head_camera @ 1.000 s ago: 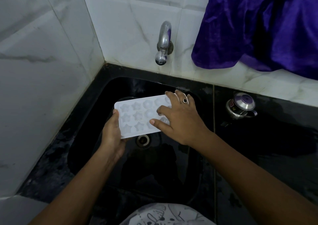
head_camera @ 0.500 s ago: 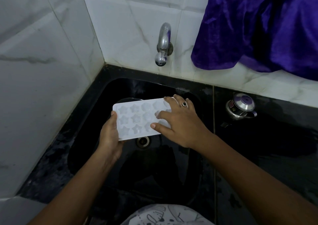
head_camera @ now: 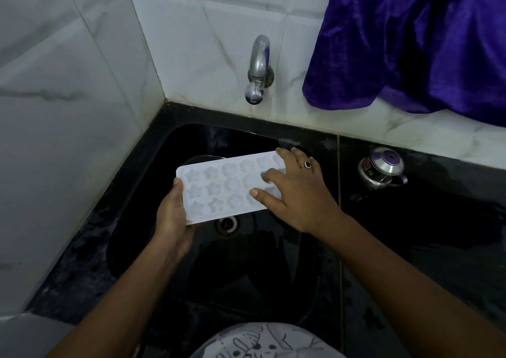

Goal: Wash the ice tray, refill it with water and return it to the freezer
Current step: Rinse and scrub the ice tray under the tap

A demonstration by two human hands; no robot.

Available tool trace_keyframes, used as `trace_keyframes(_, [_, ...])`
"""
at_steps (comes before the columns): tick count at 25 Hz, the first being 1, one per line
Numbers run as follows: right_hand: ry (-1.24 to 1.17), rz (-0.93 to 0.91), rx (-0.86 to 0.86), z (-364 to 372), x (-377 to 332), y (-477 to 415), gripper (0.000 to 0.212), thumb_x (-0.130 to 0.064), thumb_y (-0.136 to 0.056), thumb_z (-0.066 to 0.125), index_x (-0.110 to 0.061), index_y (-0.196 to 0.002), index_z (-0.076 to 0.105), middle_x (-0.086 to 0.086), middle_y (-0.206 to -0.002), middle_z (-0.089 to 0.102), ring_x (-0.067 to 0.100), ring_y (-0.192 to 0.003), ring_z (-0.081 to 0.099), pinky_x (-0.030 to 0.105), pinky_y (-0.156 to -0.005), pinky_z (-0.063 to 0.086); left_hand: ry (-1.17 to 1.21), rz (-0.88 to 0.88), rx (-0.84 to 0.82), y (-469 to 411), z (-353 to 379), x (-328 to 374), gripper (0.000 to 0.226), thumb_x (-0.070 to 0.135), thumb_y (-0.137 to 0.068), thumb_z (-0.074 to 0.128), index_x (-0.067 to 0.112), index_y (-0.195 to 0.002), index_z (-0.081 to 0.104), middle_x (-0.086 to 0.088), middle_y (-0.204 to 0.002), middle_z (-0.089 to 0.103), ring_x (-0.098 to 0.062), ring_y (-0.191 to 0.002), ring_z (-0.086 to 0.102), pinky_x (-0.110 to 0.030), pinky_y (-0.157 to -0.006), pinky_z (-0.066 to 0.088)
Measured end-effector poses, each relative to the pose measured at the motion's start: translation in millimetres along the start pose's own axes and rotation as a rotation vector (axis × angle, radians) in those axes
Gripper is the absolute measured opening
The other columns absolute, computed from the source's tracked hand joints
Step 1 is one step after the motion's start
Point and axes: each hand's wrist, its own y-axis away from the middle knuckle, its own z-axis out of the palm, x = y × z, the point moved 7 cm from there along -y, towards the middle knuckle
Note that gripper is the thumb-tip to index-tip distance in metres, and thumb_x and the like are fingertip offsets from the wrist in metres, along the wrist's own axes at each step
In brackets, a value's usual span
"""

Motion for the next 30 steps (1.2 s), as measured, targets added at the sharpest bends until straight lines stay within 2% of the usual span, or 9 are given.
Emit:
trace_keyframes(7, [0.042, 0.0, 0.036, -7.0, -1.3, -4.4, 0.069, -0.077, -0.093, 0.024, -0.035, -0.125, 0.068, 0.008, -0.164, 0.032, 0.034, -0.154, 0.019, 0.064, -0.123, 0.012, 0.024, 0.006, -0.006, 0.2, -2.0, 0.2, 0.046, 0.05, -0.112, 0.041, 0.018, -0.117, 0.075, -0.004, -0.107, 0.083, -0.022, -0.094, 0.081, -0.032, -0.065, 0.064])
trace_keyframes(12, [0.008, -0.035, 0.0, -1.3, -1.6, 0.1, 0.069, -0.079, -0.092, 0.024, -0.039, -0.133, 0.063, 0.006, -0.166, 0.028, 0.033, -0.156, 0.014, 0.063, -0.124, 0.01, 0.033, 0.02, 0.002, -2.0, -5.9, 2.3, 0.046, 0.05, -0.112, 0.042, 0.018, -0.116, 0.075, -0.003, -0.107, 0.083, -0.021, -0.095, 0.081, -0.03, -0.064, 0.064])
trace_keyframes(16, [0.042, 0.01, 0.024, -5.3, -2.0, -4.2, 0.068, -0.078, -0.093, 0.024, -0.036, -0.125, 0.067, 0.008, -0.165, 0.029, 0.034, -0.155, 0.016, 0.064, -0.123, 0.011, 0.016, 0.013, -0.017, -2.5, -1.7, -1.9, 0.048, 0.051, -0.112, 0.04, 0.018, -0.121, 0.074, -0.004, -0.11, 0.083, -0.023, -0.097, 0.081, -0.035, -0.07, 0.063])
trace_keyframes(20, [0.005, -0.022, -0.003, -1.9, -0.9, 0.9, 0.069, -0.08, -0.092, 0.024, -0.038, -0.132, 0.063, 0.006, -0.166, 0.027, 0.034, -0.156, 0.013, 0.064, -0.124, 0.009, 0.032, 0.017, 0.001, -4.4, -4.1, 1.3, 0.046, 0.05, -0.112, 0.042, 0.019, -0.114, 0.075, -0.003, -0.106, 0.083, -0.022, -0.095, 0.081, -0.037, -0.072, 0.062])
trace_keyframes(22, [0.019, -0.016, 0.017, -5.2, 1.1, -0.3, 0.066, -0.078, -0.093, 0.025, -0.041, -0.131, 0.063, 0.006, -0.166, 0.028, 0.033, -0.155, 0.014, 0.063, -0.124, 0.009, 0.031, 0.017, -0.005, -4.4, -4.4, 1.0, 0.045, 0.049, -0.112, 0.041, 0.019, -0.115, 0.075, -0.003, -0.107, 0.083, -0.022, -0.096, 0.081, -0.036, -0.071, 0.062])
trace_keyframes(26, [0.024, 0.001, 0.002, -2.5, -4.9, -4.6, 0.067, -0.079, -0.093, 0.028, -0.035, -0.127, 0.066, 0.007, -0.167, 0.025, 0.034, -0.156, 0.013, 0.064, -0.123, 0.01, 0.025, 0.025, -0.028, -3.1, 0.5, 1.4, 0.046, 0.05, -0.112, 0.041, 0.018, -0.119, 0.074, -0.004, -0.11, 0.083, -0.023, -0.098, 0.081, -0.038, -0.075, 0.062])
trace_keyframes(30, [0.02, -0.026, 0.013, -6.4, 1.7, -2.3, 0.066, -0.079, -0.092, 0.026, -0.041, -0.129, 0.065, 0.006, -0.166, 0.029, 0.033, -0.155, 0.015, 0.063, -0.124, 0.01, 0.03, 0.016, -0.007, -4.3, -4.6, 1.9, 0.045, 0.05, -0.112, 0.041, 0.019, -0.116, 0.074, -0.003, -0.107, 0.083, -0.022, -0.096, 0.081, -0.037, -0.073, 0.061])
